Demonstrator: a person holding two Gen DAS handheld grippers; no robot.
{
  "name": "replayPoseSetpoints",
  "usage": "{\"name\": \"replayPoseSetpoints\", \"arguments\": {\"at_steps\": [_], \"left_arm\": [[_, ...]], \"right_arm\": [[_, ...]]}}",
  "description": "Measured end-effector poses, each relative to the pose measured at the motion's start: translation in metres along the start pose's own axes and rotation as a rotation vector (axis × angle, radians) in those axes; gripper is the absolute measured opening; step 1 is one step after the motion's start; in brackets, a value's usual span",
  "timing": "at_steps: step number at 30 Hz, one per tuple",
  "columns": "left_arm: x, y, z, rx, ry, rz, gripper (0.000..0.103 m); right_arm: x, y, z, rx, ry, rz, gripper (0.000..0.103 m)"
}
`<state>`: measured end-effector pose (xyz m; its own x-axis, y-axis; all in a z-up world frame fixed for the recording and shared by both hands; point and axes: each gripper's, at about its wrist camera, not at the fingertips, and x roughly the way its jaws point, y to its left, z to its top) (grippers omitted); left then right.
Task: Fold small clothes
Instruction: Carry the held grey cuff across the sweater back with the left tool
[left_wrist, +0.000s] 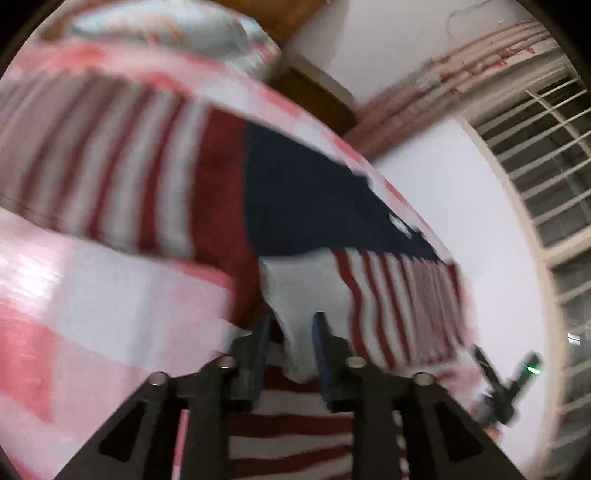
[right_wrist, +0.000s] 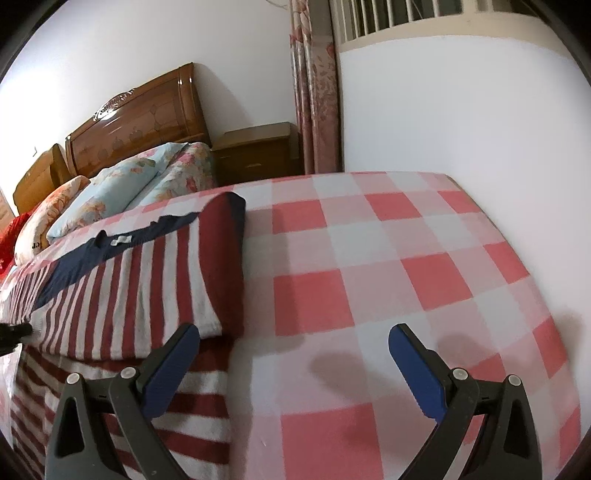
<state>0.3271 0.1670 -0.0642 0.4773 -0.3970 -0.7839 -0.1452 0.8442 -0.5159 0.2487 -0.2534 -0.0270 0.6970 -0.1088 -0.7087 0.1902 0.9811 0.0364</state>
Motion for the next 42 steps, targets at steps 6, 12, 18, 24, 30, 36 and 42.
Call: {"name": "replayPoseSetpoints", "arguments": {"at_steps": [6,12,18,24,30,36,42], "left_arm": [[0.001,-0.045,-0.009,0.122,-0.054,-0.089,0.028],[0.035,-0.071,-0.020,0.219,-0.045,-0.013,0.029],[0.038,-0.056,-0.011,0.149,-0.009,-0.113,0.029],[0.041,-0.057,-0.019,0.147,-0.039,-0.118,0.029],[0.036,-0.054,-0.020,0.153,-0.043,-0.124,0.029],[0.037,-0.044,-0.019,0.118,-0.029,-0.179,0.029],[0.036,-0.048,-0.020,0.135,-0.033,-0.155,0.029]], "right_arm": [[0.019,0.040,0.035,-0.087,-0.030,0.124,0.103],[0.087,0.060,0.061,-0.090,0.124,0.255,0.103],[0.076,0.042,0.070,0.015,0.096,0.308,0.103],[0.077,0.043,0.073,0.005,0.052,0.327,0.103],[0.108,0.052,0.087,-0.100,0.139,0.347,0.103],[0.112,0.048,0.104,-0.132,0.173,0.344,0.103],[0.124,0.036,0.106,-0.130,0.203,0.261,0.103]]}}
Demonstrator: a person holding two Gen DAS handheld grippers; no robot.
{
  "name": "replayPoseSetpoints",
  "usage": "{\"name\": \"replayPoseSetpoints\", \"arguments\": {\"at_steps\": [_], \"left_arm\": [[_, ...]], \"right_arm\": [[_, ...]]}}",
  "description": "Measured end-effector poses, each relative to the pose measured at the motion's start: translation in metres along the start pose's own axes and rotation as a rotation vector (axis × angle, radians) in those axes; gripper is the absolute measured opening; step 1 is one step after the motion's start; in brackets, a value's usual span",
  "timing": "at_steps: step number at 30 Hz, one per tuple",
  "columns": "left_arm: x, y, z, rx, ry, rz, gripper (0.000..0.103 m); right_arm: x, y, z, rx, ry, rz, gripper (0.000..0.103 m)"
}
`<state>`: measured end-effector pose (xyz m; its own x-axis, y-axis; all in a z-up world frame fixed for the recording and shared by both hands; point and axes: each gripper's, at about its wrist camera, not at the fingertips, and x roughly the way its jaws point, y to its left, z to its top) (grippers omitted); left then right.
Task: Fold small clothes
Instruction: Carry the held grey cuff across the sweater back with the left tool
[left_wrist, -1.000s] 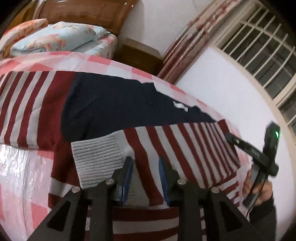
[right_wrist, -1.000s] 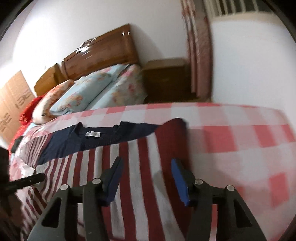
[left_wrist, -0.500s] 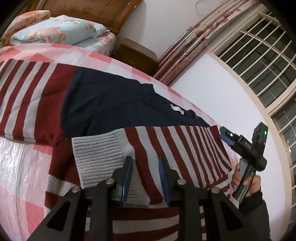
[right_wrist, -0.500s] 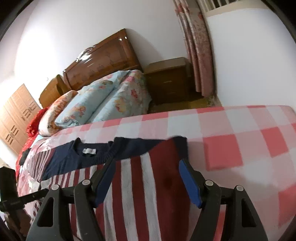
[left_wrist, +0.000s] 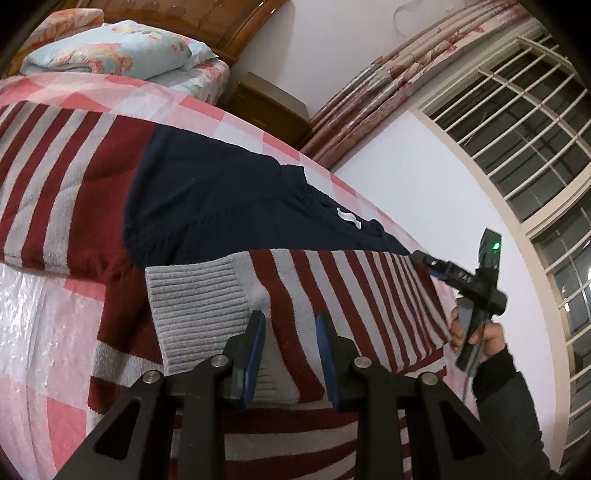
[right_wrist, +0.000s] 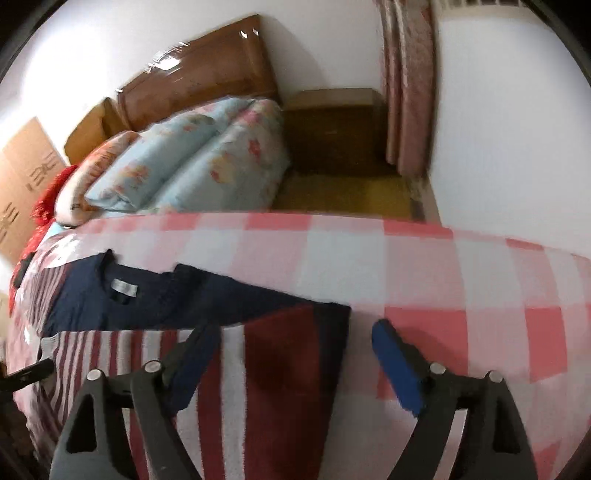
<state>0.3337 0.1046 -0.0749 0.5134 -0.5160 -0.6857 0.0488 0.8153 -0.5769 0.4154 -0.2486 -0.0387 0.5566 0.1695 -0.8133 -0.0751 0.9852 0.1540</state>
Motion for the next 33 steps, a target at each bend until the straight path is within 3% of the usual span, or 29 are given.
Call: {"name": "replayPoseSetpoints", "arguments": {"at_steps": [4,7,10,12,13,16,18,21,24,27,30,33], "left_arm": [[0.000,-0.004,-0.001,0.018,-0.004,0.019,0.029],[0.000,-0.005,-0.002,0.018,-0.011,0.032,0.029],[0.000,-0.009,-0.003,0.019,-0.017,0.055,0.029],[0.001,-0.014,-0.004,0.046,-0.017,0.081,0.029],[0.002,-0.016,-0.004,0.065,-0.015,0.093,0.029],[0.004,-0.023,-0.004,0.125,-0.003,0.124,0.029],[0.005,-0.025,-0.004,0.137,-0.001,0.136,0.029],[0.006,-0.024,-0.004,0.118,-0.013,0.142,0.029],[0.006,-0.023,-0.006,0.105,-0.026,0.143,0.029],[0.005,-0.022,-0.006,0.103,-0.031,0.139,0.029],[0.002,-0.018,-0.007,0.068,-0.045,0.113,0.029],[0.000,-0.014,-0.007,0.027,-0.061,0.096,0.029]], "right_arm": [[-0.038,-0.004,-0.001,0.052,-0.144,0.085,0.103],[-0.045,0.008,-0.004,0.019,-0.144,0.174,0.103],[-0.012,0.020,-0.006,-0.060,-0.013,0.076,0.103],[0.014,0.014,-0.013,-0.060,0.090,-0.073,0.103],[0.009,0.014,-0.016,-0.062,0.046,-0.073,0.103],[-0.016,0.013,-0.027,0.004,-0.052,0.033,0.103],[-0.040,0.023,-0.043,-0.024,-0.144,0.075,0.103],[-0.043,0.037,-0.067,-0.040,-0.118,0.156,0.103],[-0.022,0.030,-0.095,-0.047,-0.018,0.067,0.103],[-0.022,0.022,-0.106,-0.013,-0.019,-0.009,0.103],[-0.044,0.040,-0.108,-0.039,-0.121,0.041,0.103],[-0.039,0.076,-0.103,-0.149,-0.137,0.046,0.103]]}}
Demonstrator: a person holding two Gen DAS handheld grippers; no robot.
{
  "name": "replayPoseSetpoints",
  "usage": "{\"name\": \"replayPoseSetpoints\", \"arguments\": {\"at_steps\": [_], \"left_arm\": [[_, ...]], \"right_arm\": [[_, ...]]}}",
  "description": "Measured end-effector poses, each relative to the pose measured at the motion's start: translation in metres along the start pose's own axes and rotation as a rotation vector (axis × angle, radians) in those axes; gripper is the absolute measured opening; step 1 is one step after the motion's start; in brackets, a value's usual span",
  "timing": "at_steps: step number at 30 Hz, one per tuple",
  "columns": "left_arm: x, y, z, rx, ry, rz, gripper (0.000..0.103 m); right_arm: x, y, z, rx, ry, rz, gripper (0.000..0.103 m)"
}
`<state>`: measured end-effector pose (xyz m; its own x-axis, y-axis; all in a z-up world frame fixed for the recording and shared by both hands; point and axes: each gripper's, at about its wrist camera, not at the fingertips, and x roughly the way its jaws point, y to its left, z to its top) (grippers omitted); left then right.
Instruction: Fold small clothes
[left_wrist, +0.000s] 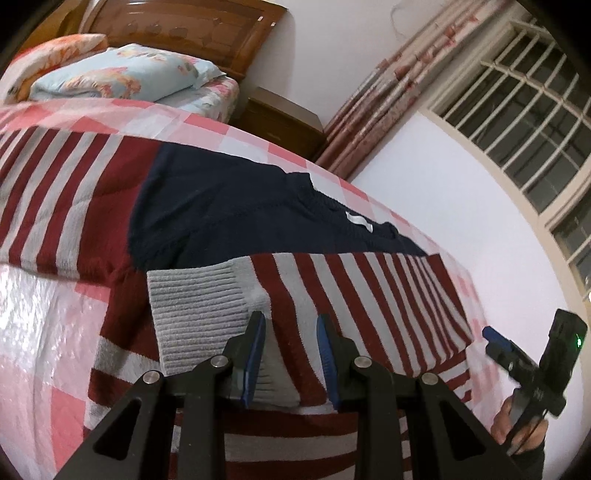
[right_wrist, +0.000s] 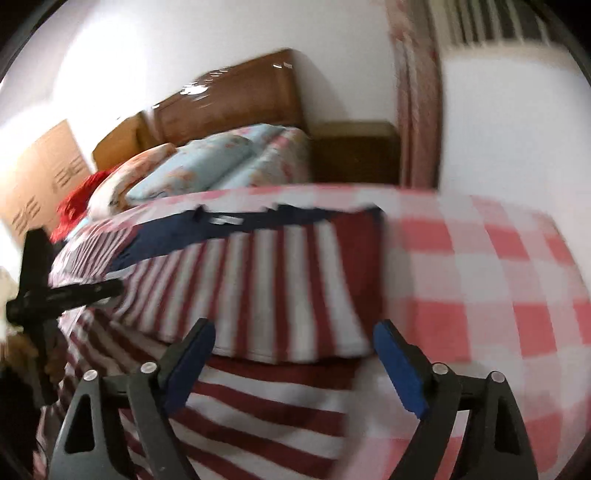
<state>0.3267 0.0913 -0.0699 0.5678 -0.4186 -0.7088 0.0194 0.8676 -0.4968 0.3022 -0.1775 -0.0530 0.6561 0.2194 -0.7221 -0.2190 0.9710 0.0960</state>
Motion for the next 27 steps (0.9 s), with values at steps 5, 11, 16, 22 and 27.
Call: {"name": "replayPoseSetpoints", "arguments": {"at_steps": [5,11,16,22,27], "left_arm": [[-0.039,0.042,0.006,-0.165,-0.089,-0.059,0.031],[-0.122,0.185,0.024,-0.465,-0.268,0.084,0.049],[-0.173,0.298,0.029,-0.752,-0.398,0.099,0.049],[-0.158,0.335,0.043,-0.790,-0.327,0.088,0.045],[-0.144,0.342,0.056,-0.787,-0.368,0.144,0.021]], "right_arm": [[0.056,-0.001,-0.003,-0.019,0.162,-0.100,0.103],[0.050,0.016,-0.003,-0.048,0.059,-0.123,0.103],[0.044,0.042,0.000,-0.007,-0.023,-0.074,0.103],[0.034,0.057,-0.012,-0.004,-0.015,-0.062,0.103],[0.020,0.051,-0.025,0.024,0.003,-0.060,0.103]]}}
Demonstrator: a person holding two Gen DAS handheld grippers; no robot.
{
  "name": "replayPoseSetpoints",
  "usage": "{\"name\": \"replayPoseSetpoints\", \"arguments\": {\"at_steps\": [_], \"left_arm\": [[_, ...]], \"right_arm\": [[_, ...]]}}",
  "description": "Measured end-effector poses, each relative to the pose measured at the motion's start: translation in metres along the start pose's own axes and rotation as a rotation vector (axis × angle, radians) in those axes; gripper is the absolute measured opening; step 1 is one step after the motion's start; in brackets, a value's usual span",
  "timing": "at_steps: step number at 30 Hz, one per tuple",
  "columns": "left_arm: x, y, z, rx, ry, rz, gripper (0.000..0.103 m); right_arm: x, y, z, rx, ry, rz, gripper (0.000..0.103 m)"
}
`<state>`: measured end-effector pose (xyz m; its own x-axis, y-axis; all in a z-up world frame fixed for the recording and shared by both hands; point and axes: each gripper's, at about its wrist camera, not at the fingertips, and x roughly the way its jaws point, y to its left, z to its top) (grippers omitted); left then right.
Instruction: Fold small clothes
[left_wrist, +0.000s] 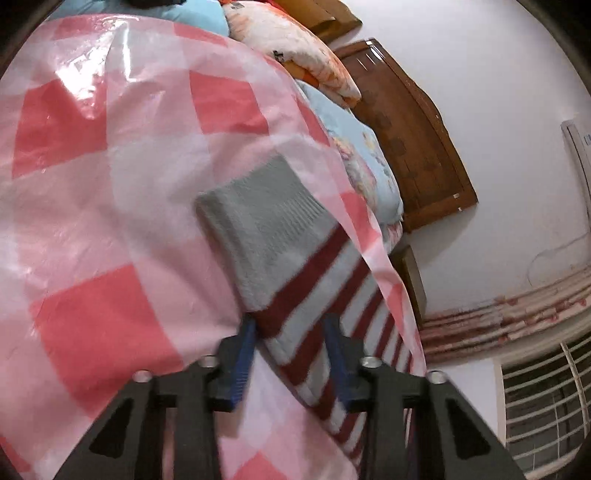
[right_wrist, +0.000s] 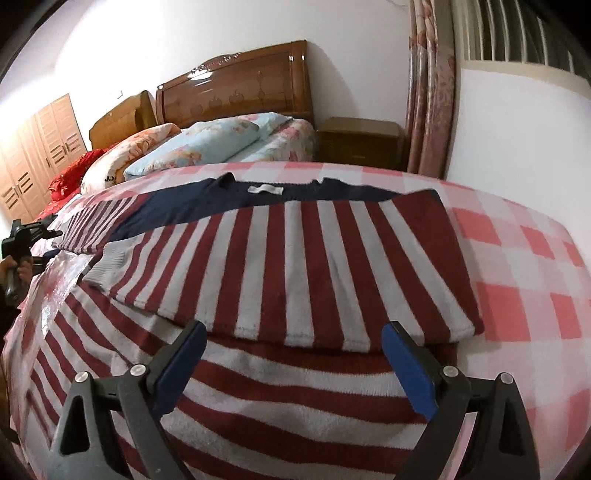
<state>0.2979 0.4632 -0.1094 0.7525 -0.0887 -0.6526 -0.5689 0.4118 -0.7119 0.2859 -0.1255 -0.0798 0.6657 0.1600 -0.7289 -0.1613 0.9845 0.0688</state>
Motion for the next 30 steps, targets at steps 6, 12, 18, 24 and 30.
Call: {"name": "replayPoseSetpoints", "arguments": {"at_steps": [6,12,18,24,30], "left_arm": [[-0.030,-0.054,-0.020,0.168,-0.155,-0.030,0.005],[-0.068,-0.214,-0.157,0.663,-0.096,-0.294,0.005],[-0.008,-0.288,-0.329,0.937,0.207,-0.397,0.005],[0.065,-0.280,-0.423,1.049,0.470,-0.265,0.010],[0.024,-0.273,-0.387,0.990,0.547,-0.434,0.028]], "right_arm": [[-0.033,-0.015,-0.008,0.059,-0.062,0.003,0.103],[-0.066,-0.043,-0.022,0.211,-0.133,0.000,0.103],[-0.089,-0.064,-0.042,0.280,-0.143,-0.032,0.103],[-0.108,-0.090,-0.063,0.339,-0.131,-0.073,0.103],[-0.101,-0.098,-0.068,0.374,-0.119,-0.061,0.103]]}}
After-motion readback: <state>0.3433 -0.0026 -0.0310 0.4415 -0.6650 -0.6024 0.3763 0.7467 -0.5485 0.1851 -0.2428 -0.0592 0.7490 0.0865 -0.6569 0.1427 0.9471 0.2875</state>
